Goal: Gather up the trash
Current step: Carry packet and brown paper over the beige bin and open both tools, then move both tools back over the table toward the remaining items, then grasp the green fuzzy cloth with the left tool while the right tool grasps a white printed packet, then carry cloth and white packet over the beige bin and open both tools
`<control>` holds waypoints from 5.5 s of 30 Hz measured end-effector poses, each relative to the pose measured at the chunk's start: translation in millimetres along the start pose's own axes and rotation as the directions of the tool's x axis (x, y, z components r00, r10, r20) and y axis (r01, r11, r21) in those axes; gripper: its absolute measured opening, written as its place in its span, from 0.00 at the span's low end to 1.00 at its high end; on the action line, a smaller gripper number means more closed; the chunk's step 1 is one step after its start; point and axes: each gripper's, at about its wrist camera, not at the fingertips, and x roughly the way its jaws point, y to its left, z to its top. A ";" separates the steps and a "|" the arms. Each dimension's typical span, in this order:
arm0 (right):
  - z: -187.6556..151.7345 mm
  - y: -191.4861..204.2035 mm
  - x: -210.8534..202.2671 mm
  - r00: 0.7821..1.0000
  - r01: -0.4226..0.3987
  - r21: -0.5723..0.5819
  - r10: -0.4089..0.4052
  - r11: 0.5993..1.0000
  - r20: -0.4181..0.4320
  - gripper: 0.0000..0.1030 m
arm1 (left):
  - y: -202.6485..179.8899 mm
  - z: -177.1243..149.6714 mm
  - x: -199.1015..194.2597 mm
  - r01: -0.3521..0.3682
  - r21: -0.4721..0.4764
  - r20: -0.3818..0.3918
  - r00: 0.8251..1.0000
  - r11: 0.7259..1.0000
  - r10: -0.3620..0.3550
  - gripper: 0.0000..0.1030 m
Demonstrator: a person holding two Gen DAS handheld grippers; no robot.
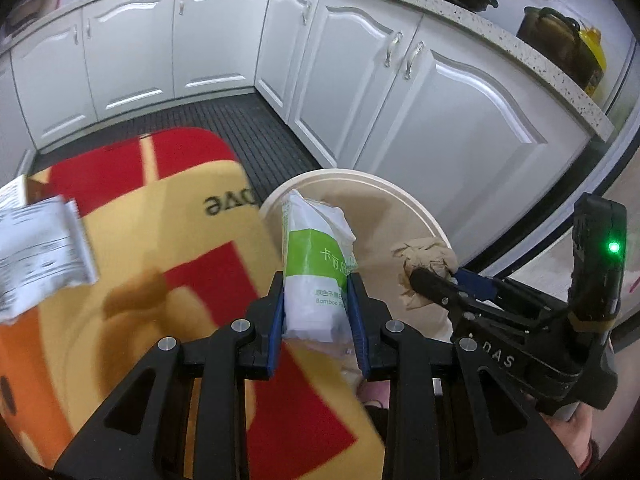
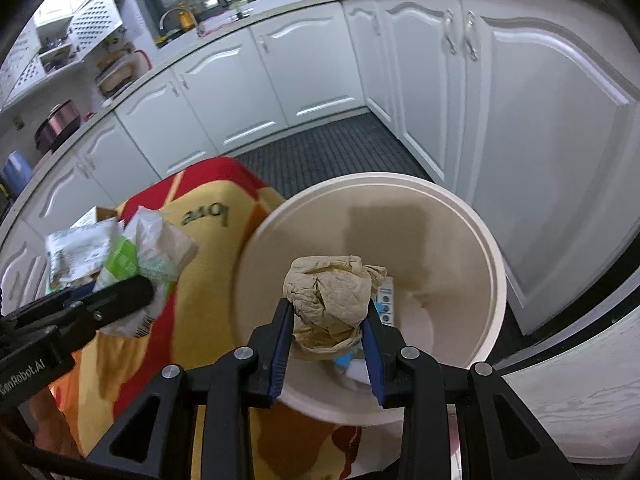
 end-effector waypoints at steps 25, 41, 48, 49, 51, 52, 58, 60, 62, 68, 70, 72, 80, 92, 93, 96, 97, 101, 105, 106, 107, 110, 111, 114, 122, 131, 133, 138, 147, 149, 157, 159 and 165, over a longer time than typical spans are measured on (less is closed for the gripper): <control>-6.3 4.7 -8.6 1.000 0.000 0.011 0.000 1.000 -0.006 0.62 | 15.8 -7.3 -19.9 -0.069 -0.034 0.044 0.997 0.997 0.070 0.52; -15.9 74.6 -18.9 0.997 -0.077 -0.098 0.076 0.992 -0.016 0.66 | 62.1 -39.5 -78.8 -0.218 -0.091 0.102 0.969 0.972 0.227 0.52; -23.6 119.9 -13.9 0.992 -0.124 -0.163 0.119 0.979 -0.043 0.69 | 102.4 -59.6 -114.4 -0.237 -0.155 0.114 0.960 0.959 0.256 0.52; -24.9 127.7 -12.9 0.991 -0.134 -0.174 0.127 0.976 -0.049 0.69 | 110.3 -63.0 -120.2 -0.244 -0.164 0.115 0.958 0.956 0.264 0.52; -26.3 139.6 -10.8 0.988 -0.148 -0.192 0.139 0.970 -0.060 0.69 | 125.3 -68.8 -130.5 -0.261 -0.182 0.114 0.952 0.948 0.284 0.53; -27.3 143.3 -10.1 0.988 -0.153 -0.197 0.143 0.969 -0.063 0.70 | 135.7 -72.2 -136.5 -0.268 -0.196 0.114 0.949 0.943 0.293 0.53; -26.6 172.8 -4.1 0.981 -0.191 -0.228 0.176 0.955 -0.086 0.73 | 198.8 -86.4 -160.2 -0.324 -0.300 0.090 0.927 0.897 0.365 0.54; -25.8 182.0 -1.0 0.980 -0.196 -0.242 0.179 0.950 -0.091 0.73 | 221.4 -87.4 -165.2 -0.333 -0.341 0.083 0.921 0.879 0.381 0.55; -23.6 193.8 4.3 0.978 -0.201 -0.267 0.180 0.943 -0.101 0.74 | 244.0 -85.8 -165.6 -0.338 -0.382 0.069 0.917 0.860 0.392 0.56; -14.9 217.7 12.9 0.972 -0.226 -0.289 0.199 0.930 -0.121 0.74 | 291.3 -74.9 -151.8 -0.358 -0.449 0.026 0.911 0.819 0.412 0.58; -4.2 223.7 10.7 0.972 -0.232 -0.286 0.212 0.930 -0.101 0.74 | 299.9 -70.9 -143.6 -0.366 -0.451 0.011 0.910 0.814 0.415 0.58; 10.5 230.8 9.6 0.970 -0.243 -0.283 0.228 0.928 -0.088 0.74 | 303.6 -65.5 -136.3 -0.386 -0.438 -0.005 0.904 0.812 0.427 0.58; 68.6 278.4 42.7 0.965 -0.261 -0.299 0.247 0.918 -0.085 0.79 | 316.3 -60.0 -121.2 -0.358 -0.445 -0.021 0.921 0.821 0.390 0.57; 45.2 296.4 85.5 0.911 -0.356 -0.431 0.206 0.829 -0.356 0.79 | 320.8 -56.6 -116.4 -0.336 -0.422 -0.041 0.935 0.842 0.352 0.58; 34.9 287.3 80.5 0.911 -0.349 -0.449 0.185 0.822 -0.369 0.79 | 320.6 -55.8 -115.2 -0.334 -0.421 -0.042 0.936 0.843 0.350 0.57; 13.5 261.0 70.5 0.904 -0.345 -0.448 0.165 0.825 -0.394 0.79 | 319.8 -52.1 -109.4 -0.340 -0.417 -0.048 0.935 0.843 0.353 0.58; 8.7 250.8 65.5 0.906 -0.339 -0.436 0.165 0.833 -0.389 0.79 | 318.9 -51.1 -107.7 -0.346 -0.413 -0.047 0.932 0.842 0.359 0.58; 1.9 212.7 43.7 0.920 -0.321 -0.307 0.218 0.896 -0.327 0.80 | 314.7 -47.5 -100.9 -0.372 -0.394 -0.040 0.920 0.840 0.389 0.58; -9.5 202.7 42.1 0.910 -0.333 -0.155 0.274 0.930 -0.311 0.83 | 306.7 -50.1 -99.0 -0.415 -0.354 -0.034 0.901 0.838 0.432 0.42; -14.1 201.8 46.3 0.906 -0.330 -0.113 0.281 0.937 -0.318 0.86 | 304.6 -52.1 -99.8 -0.424 -0.341 -0.033 0.897 0.839 0.440 0.40; -15.8 206.2 49.1 0.899 -0.331 -0.091 0.285 0.939 -0.331 0.87 | 303.6 -54.4 -101.4 -0.425 -0.334 -0.030 0.897 0.841 0.441 0.38; -19.1 221.3 58.9 0.892 -0.321 -0.043 0.287 0.946 -0.351 0.88 | 303.1 -62.4 -110.2 -0.399 -0.339 -0.024 0.909 0.852 0.417 0.36; -18.4 228.7 59.5 0.900 -0.313 -0.050 0.279 0.948 -0.336 0.89 | 303.2 -65.1 -113.8 -0.396 -0.342 -0.020 0.910 0.852 0.414 0.35; -18.6 251.3 69.5 0.911 -0.278 -0.092 0.233 0.956 -0.340 0.97 | 301.1 -73.3 -123.7 -0.391 -0.346 -0.012 0.911 0.853 0.413 0.35; -30.8 262.0 60.3 0.947 -0.244 -0.240 0.178 0.940 -0.266 0.68 | 275.4 -89.1 -154.8 -0.349 -0.350 0.044 0.921 0.869 0.388 0.35; -27.6 216.8 12.4 0.954 -0.279 -0.237 0.239 0.931 -0.183 0.60 | 219.4 -99.1 -176.4 -0.267 -0.312 0.105 0.944 0.912 0.312 0.35; -26.4 202.5 1.0 0.958 -0.273 -0.226 0.242 0.935 -0.154 0.59 | 204.6 -98.6 -176.3 -0.253 -0.294 0.108 0.949 0.922 0.295 0.35; -18.2 176.5 -13.1 0.964 -0.259 -0.183 0.242 0.948 -0.111 0.59 | 166.2 -89.7 -168.2 -0.227 -0.230 0.112 0.960 0.946 0.257 0.35; -5.7 107.2 -39.4 0.981 -0.194 -0.090 0.192 0.977 -0.028 0.59 | 98.2 -64.0 -134.7 -0.178 -0.110 0.109 0.976 0.978 0.190 0.35; -3.4 93.5 -42.6 0.984 -0.176 -0.072 0.175 0.982 -0.020 0.59 | 86.7 -58.7 -125.5 -0.168 -0.091 0.104 0.979 0.982 0.177 0.35; 1.8 51.1 -51.1 0.996 -0.091 -0.032 0.092 0.995 0.019 0.59 | 52.8 -42.8 -90.9 -0.150 -0.037 0.081 0.985 0.988 0.153 0.35; 2.5 43.7 -50.8 0.996 -0.083 -0.021 0.083 0.996 0.020 0.59 | 48.5 -41.4 -84.8 -0.145 -0.033 0.074 0.986 0.989 0.147 0.35; 3.2 30.2 -44.9 0.998 -0.061 -0.001 0.061 0.998 0.010 0.59 | 35.5 -33.9 -67.3 -0.137 -0.020 0.057 0.989 0.990 0.138 0.35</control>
